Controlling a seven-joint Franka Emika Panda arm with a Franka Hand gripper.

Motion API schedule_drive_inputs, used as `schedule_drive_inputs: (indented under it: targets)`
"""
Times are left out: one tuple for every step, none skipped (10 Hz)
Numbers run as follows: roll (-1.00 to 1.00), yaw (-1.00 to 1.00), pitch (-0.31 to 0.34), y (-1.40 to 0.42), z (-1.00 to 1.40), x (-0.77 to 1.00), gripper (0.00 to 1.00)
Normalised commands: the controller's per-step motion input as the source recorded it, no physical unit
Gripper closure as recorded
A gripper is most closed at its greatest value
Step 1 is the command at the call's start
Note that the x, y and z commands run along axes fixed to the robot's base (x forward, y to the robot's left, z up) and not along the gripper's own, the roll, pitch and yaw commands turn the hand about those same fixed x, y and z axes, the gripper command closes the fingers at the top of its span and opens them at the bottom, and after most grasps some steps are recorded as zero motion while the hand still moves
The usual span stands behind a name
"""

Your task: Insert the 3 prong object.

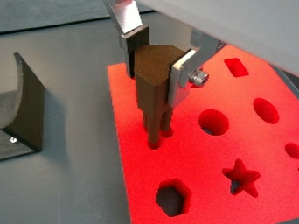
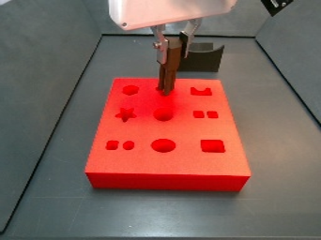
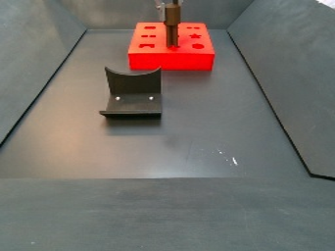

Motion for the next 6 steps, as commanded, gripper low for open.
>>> schedule_drive_inputs:
  targets:
    - [-0.06,-0.09,0.0,0.0,-0.09,-0.05,1.0]
    - [-0.08,-0.07,0.0,0.0,-0.07,-0.16,1.0]
    - [-0.08,-0.07,0.0,0.0,-0.1,-0.16,1.0]
    - [-0.09,-0.06,0.0,0.0,-0.11,-0.23,1.0]
    - [-0.07,-0.01,-0.01,0.0,-0.15,-0.14,1.0]
    - [-0.01,0.0,-0.027,0.0,-0.25,0.0,1.0]
